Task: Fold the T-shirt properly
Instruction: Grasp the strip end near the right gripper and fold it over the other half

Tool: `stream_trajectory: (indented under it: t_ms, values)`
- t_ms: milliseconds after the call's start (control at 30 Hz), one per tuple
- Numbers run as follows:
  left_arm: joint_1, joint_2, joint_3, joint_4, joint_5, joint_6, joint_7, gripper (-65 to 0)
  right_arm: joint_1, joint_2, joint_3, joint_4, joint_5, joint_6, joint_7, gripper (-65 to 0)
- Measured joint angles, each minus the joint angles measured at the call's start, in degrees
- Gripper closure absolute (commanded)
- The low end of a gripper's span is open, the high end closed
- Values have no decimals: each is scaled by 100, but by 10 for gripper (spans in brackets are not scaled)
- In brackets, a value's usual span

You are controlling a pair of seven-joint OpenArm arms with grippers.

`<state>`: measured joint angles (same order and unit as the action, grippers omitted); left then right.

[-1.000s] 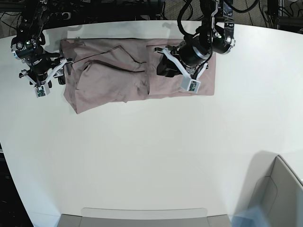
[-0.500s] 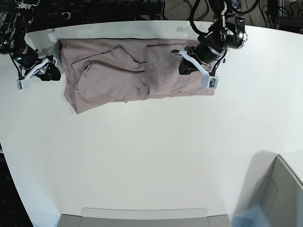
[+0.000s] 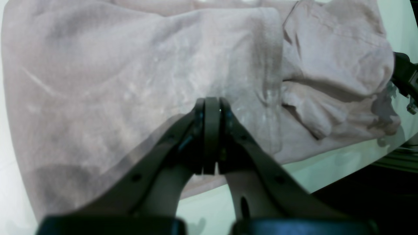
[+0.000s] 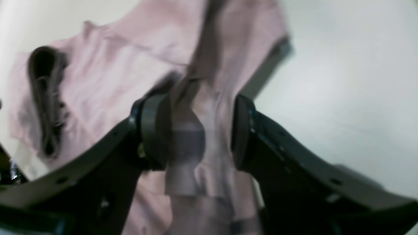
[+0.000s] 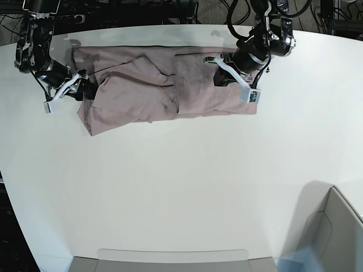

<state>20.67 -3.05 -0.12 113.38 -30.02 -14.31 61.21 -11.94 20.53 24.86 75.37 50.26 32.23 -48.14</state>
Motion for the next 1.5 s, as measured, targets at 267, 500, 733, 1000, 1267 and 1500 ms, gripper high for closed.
stream_trajectory:
  t_ms: [267,500,733,1000,1267,1500]
  values:
    - [81,0,0,0,-2,-2,-9,0,173,-214,-459,-17,33,0,44,-292]
    - [105,-13,13,0,-2,-2,-26,0,323,-203,-931,-81,-125,-2,55,-39]
    - [251,-13,9,0,0,-2,7,0,540,-269,-767,-74,-811,55,13,0]
    - [251,-13,0,0,-2,-2,-2,0,988,-186,837,-98,-2653,-15,-195,0]
    - [350,-13,0,0,-2,-2,20,0,1178,-525,702,1414,-4559,-63,-592,0]
    - [350,-282,-7,0,2,0,26,0,1016,-1565,-485,3309,-6378,-15,-769,0]
